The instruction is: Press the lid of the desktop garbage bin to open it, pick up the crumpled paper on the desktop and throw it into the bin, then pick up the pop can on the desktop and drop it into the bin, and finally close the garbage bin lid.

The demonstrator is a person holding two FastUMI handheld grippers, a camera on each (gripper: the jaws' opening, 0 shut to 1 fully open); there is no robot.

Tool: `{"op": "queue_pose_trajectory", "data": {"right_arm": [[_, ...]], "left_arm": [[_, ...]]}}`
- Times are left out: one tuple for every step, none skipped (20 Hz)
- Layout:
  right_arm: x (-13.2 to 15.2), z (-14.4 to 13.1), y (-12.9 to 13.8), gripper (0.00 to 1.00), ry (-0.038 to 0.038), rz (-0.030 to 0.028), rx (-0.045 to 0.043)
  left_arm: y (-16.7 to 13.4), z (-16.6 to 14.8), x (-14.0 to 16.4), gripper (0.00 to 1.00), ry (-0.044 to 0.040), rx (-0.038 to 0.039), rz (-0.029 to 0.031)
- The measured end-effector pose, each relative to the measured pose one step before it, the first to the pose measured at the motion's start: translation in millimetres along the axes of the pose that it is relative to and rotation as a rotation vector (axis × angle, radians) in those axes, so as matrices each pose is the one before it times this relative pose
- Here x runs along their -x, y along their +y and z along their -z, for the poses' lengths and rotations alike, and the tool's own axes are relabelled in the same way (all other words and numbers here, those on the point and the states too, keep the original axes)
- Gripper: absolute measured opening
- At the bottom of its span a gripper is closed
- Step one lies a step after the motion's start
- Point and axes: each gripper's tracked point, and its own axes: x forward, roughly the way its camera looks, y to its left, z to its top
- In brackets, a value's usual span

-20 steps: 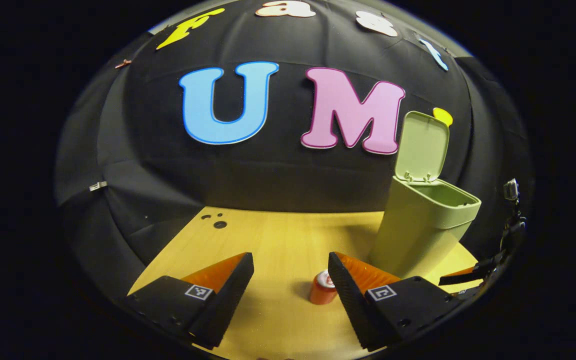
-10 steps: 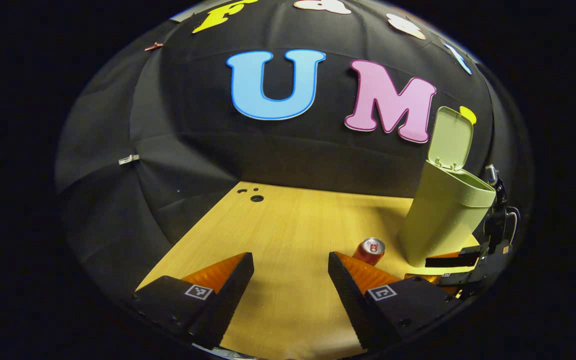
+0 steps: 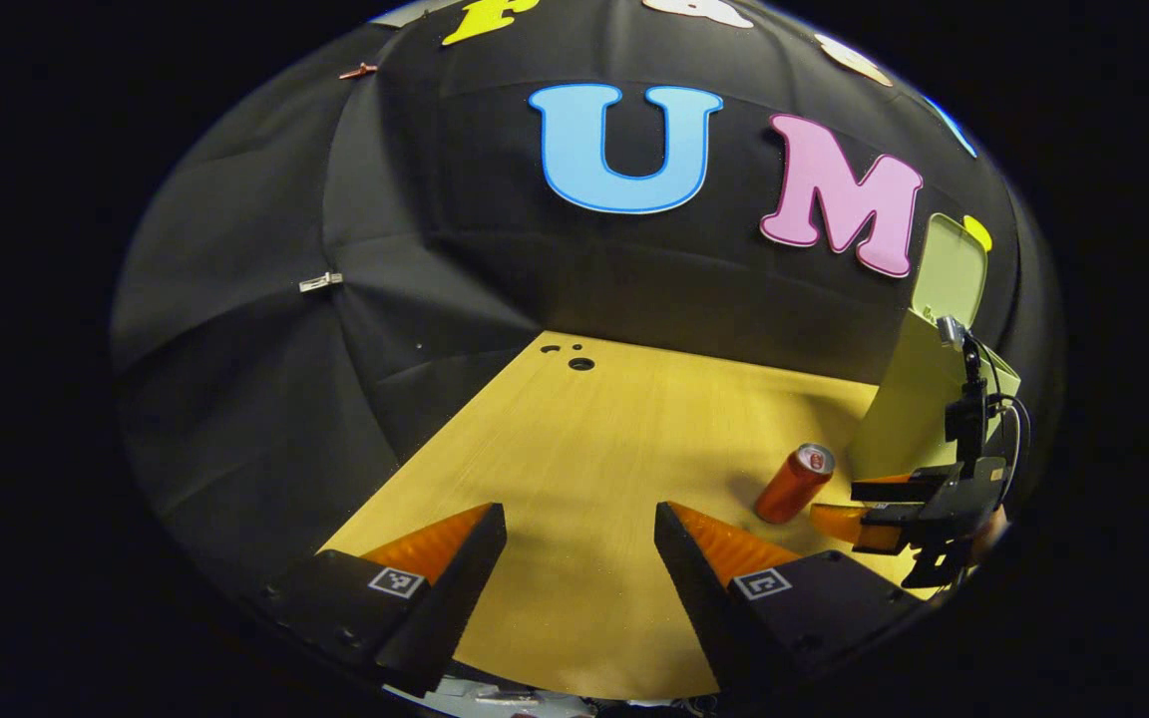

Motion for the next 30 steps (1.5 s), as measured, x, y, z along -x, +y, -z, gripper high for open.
{"op": "queue_pose_trajectory", "data": {"right_arm": [[-6.23, -1.64, 0.82, 0.99, 0.00238, 0.00033, 0.00041], [-6.54, -1.51, 2.03, 0.99, 0.00370, -0.00082, 0.00088], [-6.80, -1.76, -0.10, 0.99, 0.00503, 0.00294, 0.00287], [-6.06, -1.05, 1.29, 0.99, 0.00527, 0.00202, 0.00219], [-5.42, -0.33, 0.59, 0.99, 0.00498, 0.00281, 0.00235], [-4.94, -0.51, -0.26, 0.99, 0.00394, 0.00503, 0.00470], [-5.18, -0.10, -1.44, 0.99, 0.00386, 0.01116, 0.00767], [-4.17, -1.46, -1.42, 0.99, 0.00106, 0.01331, 0.00710], [-4.72, -1.25, -3.64, 0.99, -0.00058, 0.01188, 0.00284], [-4.16, -1.33, -2.50, 1.00, 0.00231, 0.00793, -0.00181], [-3.68, -0.07, -3.04, 0.99, 0.00393, 0.00837, -0.00714], [-2.06, -0.87, -2.51, 1.00, 0.00302, 0.00585, -0.01039], [-3.02, -1.49, -2.15, 1.00, 0.00086, 0.00493, -0.00910], [-2.32, -1.28, -1.94, 0.99, 0.00025, 0.00330, -0.00299], [-1.19, -0.38, 0.05, 0.99, 0.00001, 0.00280, 0.00248], [0.89, -0.11, 0.59, 1.00, 0.00061, 0.00084, 0.00453], [-0.94, -1.00, -0.81, 1.00, -0.00213, -0.00129, 0.00527], [0.02, -1.42, 1.27, 0.99, -0.00350, -0.00387, 0.00718], [-0.04, -0.21, 0.18, 0.99, -0.00228, -0.00553, 0.00648], [-0.39, -0.31, 1.21, 0.98, 0.00075, -0.00439, 0.00248], [-1.49, -1.18, 2.05, 0.89, 0.00052, 0.00068, -0.00069], [-0.80, 0.71, 1.56, 0.84, 0.00544, -0.00954, -0.00463], [1.57, 0.71, -0.50, 0.84, 0.00224, -0.00462, -0.00260], [1.84, -1.53, -0.32, 0.84, -0.00372, -0.00233, 0.00329], [1.66, -3.38, 1.39, 0.84, -0.00867, -0.00101, 0.00773], [3.49, -5.39, 1.61, 0.83, -0.01254, -0.00409, 0.01061], [3.43, -4.41, 1.84, 0.83, -0.01048, -0.00367, 0.00940], [6.41, -4.74, 1.11, 0.84, -0.01247, -0.00415, 0.01450], [6.91, -5.78, 2.21, 0.83, -0.01509, -0.00791, 0.01323], [8.32, -7.23, 3.68, 0.83, -0.01639, -0.01368, 0.00838]], "left_arm": [[3.67, 0.18, -0.33, 0.96, 0.00162, -0.00119, -0.00767], [3.52, -0.48, 0.69, 0.96, 0.00083, -0.00109, -0.00648], [2.78, -0.53, -0.41, 0.96, -0.00117, -0.00034, -0.00509], [2.87, -0.56, 0.18, 0.96, -0.00054, 0.00103, -0.00509], [1.35, -0.05, 0.13, 0.96, 0.00216, 0.00105, -0.00381], [2.72, 0.96, 0.00, 0.96, 0.00281, 0.00077, -0.00455], [2.27, -0.46, -0.04, 0.96, 0.00104, -0.00224, -0.00705], [2.41, -0.43, -0.43, 0.96, -0.00240, -0.00737, -0.00956], [1.68, 0.05, 0.23, 0.96, -0.00085, -0.00860, -0.00592], [0.68, 1.01, 1.22, 0.96, 0.00177, -0.00466, -0.00072], [-0.13, 0.81, 0.23, 0.96, 0.00331, -0.00072, 0.00197], [0.95, 1.02, -0.75, 0.96, 0.00416, 0.00031, 0.00037], [0.24, 0.79, -0.94, 0.96, 0.00418, 0.00144, 0.00050], [0.89, 1.49, 0.09, 0.96, 0.00340, 0.00259, 0.00039], [-0.73, 0.21, -0.75, 0.96, 0.00360, 0.00301, 0.00163], [0.25, 1.11, -0.89, 0.96, 0.00287, 0.00270, 0.00154], [-0.56, 0.04, -0.70, 0.96, 0.00216, 0.00126, 0.00215], [-0.79, 0.32, -1.02, 0.96, 0.00014, -0.00021, 0.00243], [-2.05, -1.14, -0.93, 0.96, -0.00096, -0.00094, 0.00354], [-1.42, -1.20, -0.33, 0.96, -0.00116, -0.00113, 0.00298], [-1.49, -0.89, -0.20, 0.96, -0.00160, -0.00124, 0.00429], [-2.79, -0.70, -0.09, 0.96, -0.00292, -0.00258, 0.00399], [-1.92, -0.41, 0.04, 0.96, -0.00210, -0.00252, 0.00360], [-2.04, 0.35, -0.19, 0.96, 0.00027, -0.00241, 0.00258], [-2.02, 0.48, 0.65, 0.96, -0.00027, -0.00144, 0.00374], [-1.47, 0.28, 0.74, 0.96, -0.00299, -0.00089, 0.00566], [-2.02, 0.54, 0.14, 0.96, -0.00044, -0.00064, 0.00390], [-3.47, 0.20, 0.01, 0.96, 0.00015, -0.00072, 0.00539], [-2.80, 0.41, -0.66, 0.96, 0.00100, -0.00110, 0.00409], [-2.21, 1.57, -0.25, 0.96, 0.00111, -0.00095, 0.00497]]}}
